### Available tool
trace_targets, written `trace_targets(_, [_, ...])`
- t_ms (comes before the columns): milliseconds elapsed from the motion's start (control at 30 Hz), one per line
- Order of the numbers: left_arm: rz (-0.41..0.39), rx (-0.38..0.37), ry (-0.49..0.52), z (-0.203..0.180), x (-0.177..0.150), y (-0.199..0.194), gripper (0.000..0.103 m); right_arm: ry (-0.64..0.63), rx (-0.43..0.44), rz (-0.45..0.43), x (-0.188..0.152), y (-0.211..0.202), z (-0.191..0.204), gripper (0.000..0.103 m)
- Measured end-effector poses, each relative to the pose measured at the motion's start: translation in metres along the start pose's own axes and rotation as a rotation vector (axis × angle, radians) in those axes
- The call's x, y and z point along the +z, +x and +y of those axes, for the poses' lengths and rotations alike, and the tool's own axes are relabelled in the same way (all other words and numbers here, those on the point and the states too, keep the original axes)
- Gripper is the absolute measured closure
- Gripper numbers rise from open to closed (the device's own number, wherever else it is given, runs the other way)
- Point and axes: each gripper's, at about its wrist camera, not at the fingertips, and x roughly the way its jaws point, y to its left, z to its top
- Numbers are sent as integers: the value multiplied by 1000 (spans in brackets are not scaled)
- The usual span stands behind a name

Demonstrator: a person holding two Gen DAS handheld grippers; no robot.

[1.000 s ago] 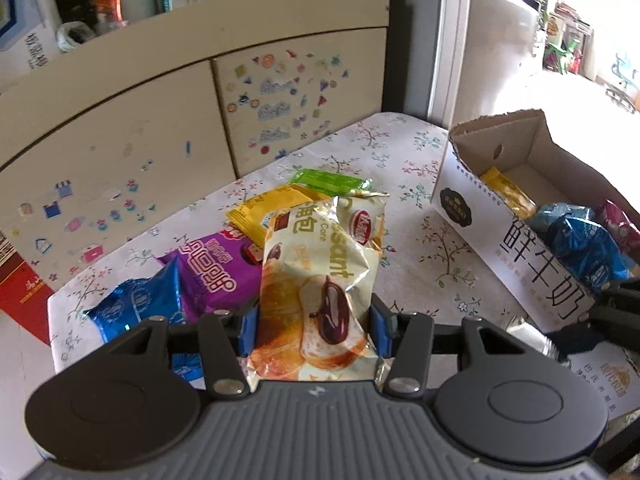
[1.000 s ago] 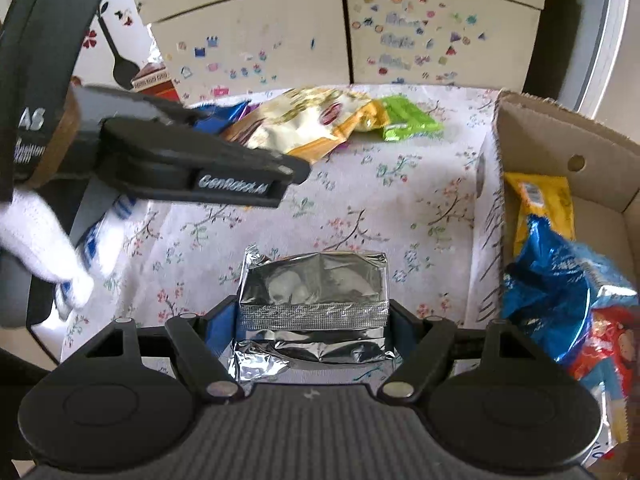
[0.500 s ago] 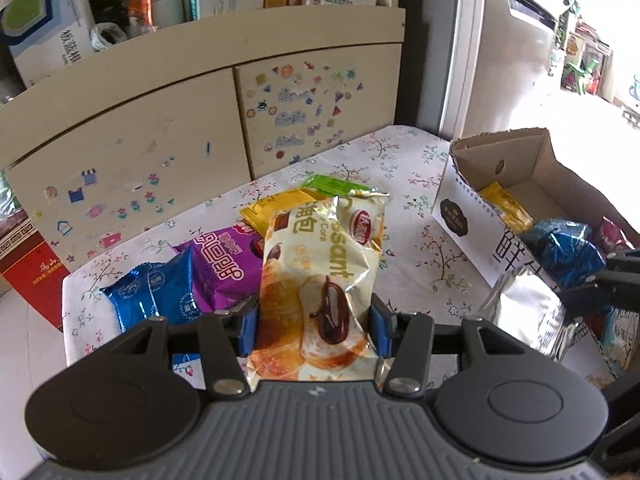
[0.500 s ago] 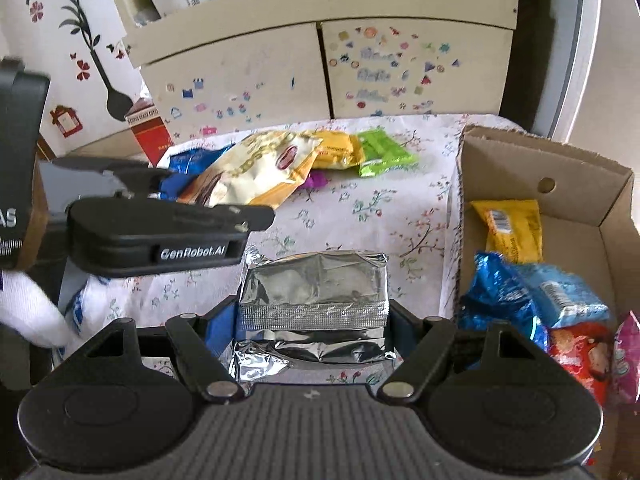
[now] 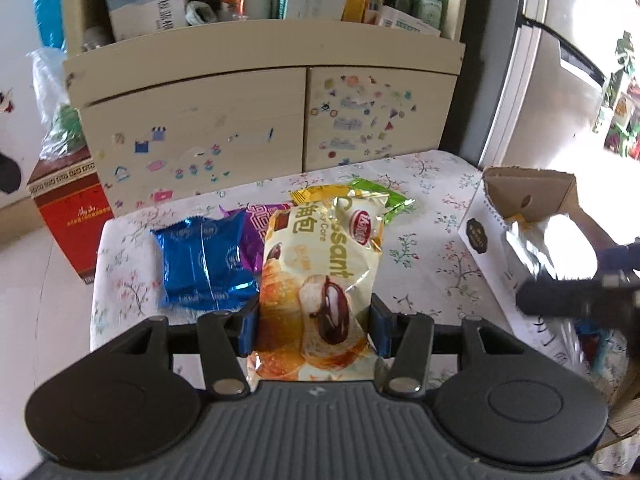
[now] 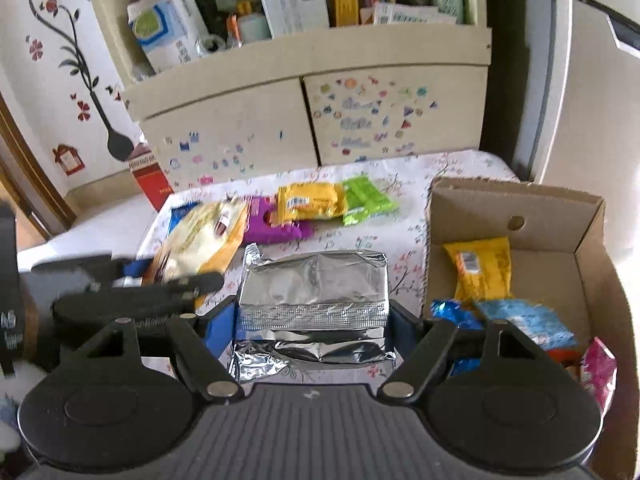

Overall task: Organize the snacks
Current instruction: 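Carry the croissant bag and silver foil pack over the box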

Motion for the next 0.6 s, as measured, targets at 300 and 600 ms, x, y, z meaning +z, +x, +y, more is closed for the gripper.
trace_targets(300, [-27, -34, -38, -22, -13, -26, 51, 70, 1, -90, 18, -29, -29, 21])
trace_targets(600, [-66, -78, -29, -51, -7, -52, 51, 140, -18, -167, 27, -56, -61, 21])
